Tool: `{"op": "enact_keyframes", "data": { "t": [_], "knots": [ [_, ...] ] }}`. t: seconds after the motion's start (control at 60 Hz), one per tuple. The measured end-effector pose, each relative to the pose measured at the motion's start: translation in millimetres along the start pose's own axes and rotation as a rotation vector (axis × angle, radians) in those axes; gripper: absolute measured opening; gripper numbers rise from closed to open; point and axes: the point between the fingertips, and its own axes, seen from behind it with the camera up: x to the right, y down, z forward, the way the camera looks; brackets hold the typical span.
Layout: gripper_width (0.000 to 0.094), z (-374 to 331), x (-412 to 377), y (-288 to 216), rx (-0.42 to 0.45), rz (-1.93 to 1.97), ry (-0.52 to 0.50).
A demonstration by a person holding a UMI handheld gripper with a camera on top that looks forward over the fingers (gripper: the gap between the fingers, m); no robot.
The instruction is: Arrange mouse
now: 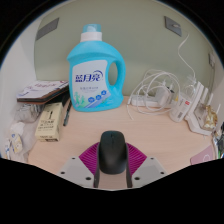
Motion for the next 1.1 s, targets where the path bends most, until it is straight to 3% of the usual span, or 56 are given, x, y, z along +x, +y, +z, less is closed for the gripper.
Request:
{"op": "enact_keyframes", "data": {
  "t": [0.05,0.15,0.35,0.467,0.55,0.633,0.783,0.9,1.0,1.1],
  "knots": [
    [0.0353,-6,-2,0,-0.006,-0.012,-0.017],
    [0.0354,-47,-5,-20,0.064,-0.037,-0.060],
    [0.0355,-204,30,-111,0.312,-0.018,-0.132],
    [0.0354,-274,99,-148,0.425,0.001,-0.100],
    [0.0354,-293,165,-145,0.436,0.031,-0.041],
    [0.0351,-279,231,-108,0.389,0.066,0.010],
    [0.0349,-212,321,-4,0.203,0.082,0.061],
    [0.0350,-164,359,70,0.053,0.086,0.038],
    [0.0355,-133,371,110,0.000,0.069,0.021],
    [0.0440,-122,368,126,-0.032,0.063,-0.025]
  ]
}}
